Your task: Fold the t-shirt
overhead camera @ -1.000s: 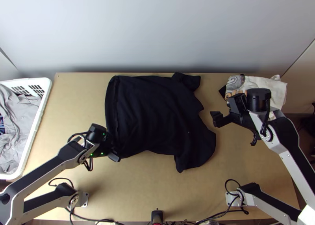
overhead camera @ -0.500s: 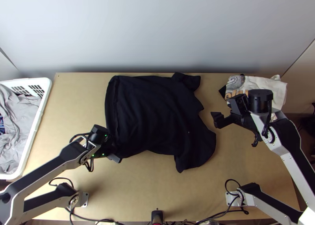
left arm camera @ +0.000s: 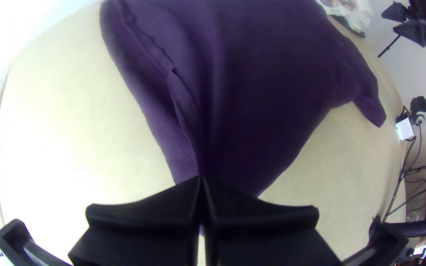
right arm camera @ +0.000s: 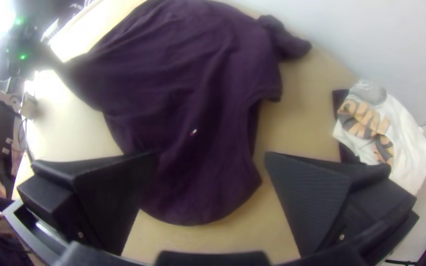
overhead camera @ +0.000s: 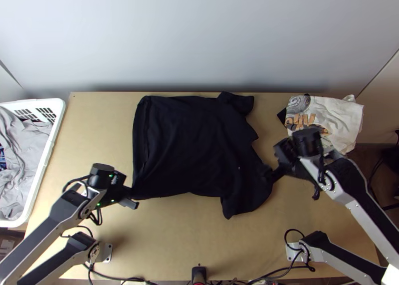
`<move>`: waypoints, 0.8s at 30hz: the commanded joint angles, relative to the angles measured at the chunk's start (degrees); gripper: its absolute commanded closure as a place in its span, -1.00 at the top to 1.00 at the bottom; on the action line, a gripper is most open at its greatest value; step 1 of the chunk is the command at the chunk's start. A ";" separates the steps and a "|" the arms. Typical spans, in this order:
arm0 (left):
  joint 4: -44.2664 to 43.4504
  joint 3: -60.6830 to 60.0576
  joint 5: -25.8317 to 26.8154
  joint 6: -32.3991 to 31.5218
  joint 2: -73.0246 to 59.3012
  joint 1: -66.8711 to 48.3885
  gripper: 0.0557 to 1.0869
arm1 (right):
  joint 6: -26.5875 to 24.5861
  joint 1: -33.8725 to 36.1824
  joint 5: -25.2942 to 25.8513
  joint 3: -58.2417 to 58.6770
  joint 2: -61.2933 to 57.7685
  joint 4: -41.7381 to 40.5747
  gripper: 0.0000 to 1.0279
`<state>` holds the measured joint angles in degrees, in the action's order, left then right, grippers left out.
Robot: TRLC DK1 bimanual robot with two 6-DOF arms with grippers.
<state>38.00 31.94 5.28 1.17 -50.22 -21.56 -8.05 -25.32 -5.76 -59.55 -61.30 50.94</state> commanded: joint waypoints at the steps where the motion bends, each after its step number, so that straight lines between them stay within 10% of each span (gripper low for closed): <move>1: 4.36 0.84 0.26 3.66 3.72 5.74 -0.93 | -1.00 -4.39 -0.83 3.56 0.74 3.20 0.93; 16: 8.58 2.07 0.79 9.99 1.70 10.05 -0.93 | -5.92 -20.73 -1.62 12.53 -0.05 6.81 0.93; 24: 9.55 2.51 0.79 10.70 1.79 11.98 -0.93 | -8.91 -17.66 0.22 17.45 -6.91 -1.54 0.93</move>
<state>46.68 34.02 6.20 11.03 -48.42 -11.16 -15.11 -43.51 -6.61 -45.78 -64.05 53.52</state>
